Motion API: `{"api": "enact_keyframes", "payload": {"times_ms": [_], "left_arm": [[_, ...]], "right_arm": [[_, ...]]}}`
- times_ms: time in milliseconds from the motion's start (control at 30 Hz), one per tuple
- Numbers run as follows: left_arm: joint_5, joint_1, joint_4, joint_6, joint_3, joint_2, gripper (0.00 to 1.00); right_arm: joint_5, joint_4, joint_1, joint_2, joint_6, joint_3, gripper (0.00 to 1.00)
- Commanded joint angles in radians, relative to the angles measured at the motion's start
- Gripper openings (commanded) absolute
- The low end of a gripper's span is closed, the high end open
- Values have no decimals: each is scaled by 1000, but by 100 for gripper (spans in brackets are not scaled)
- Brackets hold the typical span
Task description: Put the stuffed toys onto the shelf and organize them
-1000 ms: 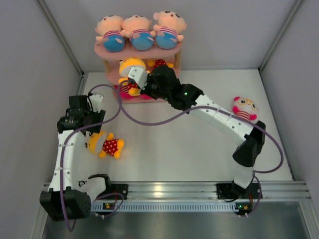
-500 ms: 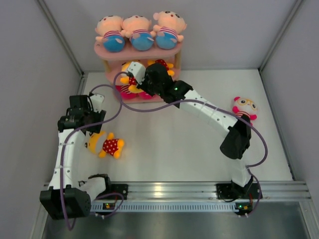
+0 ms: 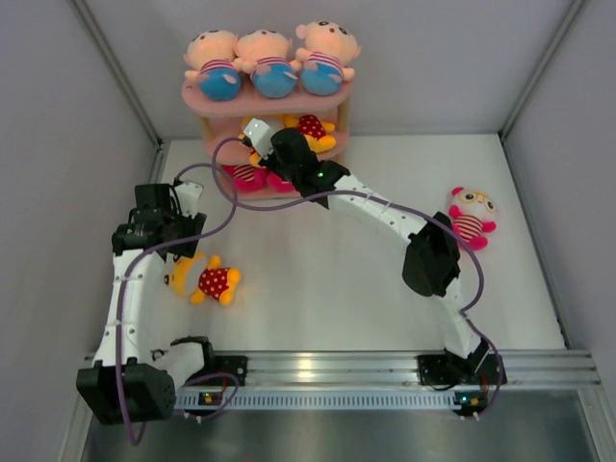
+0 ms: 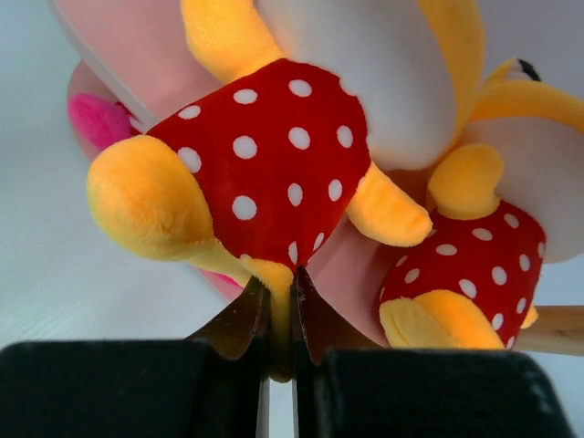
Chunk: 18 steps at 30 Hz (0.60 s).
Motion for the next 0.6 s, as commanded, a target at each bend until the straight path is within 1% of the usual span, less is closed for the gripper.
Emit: {"api": "enact_keyframes", "payload": {"times_ms": [0, 200, 333, 433, 567], "left_arm": [[10, -7, 8, -7, -2, -19, 66], [14, -7, 10, -7, -1, -19, 66], [11, -7, 8, -7, -1, -20, 66], [8, -7, 8, -7, -2, -22, 66], [10, -7, 8, -7, -2, -22, 66]], "right_arm": [[76, 113, -17, -25, 55, 62, 0], [52, 82, -60, -4, 153, 86, 0], [90, 64, -72, 10, 155, 97, 1], [131, 64, -75, -1, 160, 82, 1], [156, 100, -75, -62, 167, -7, 0]]}}
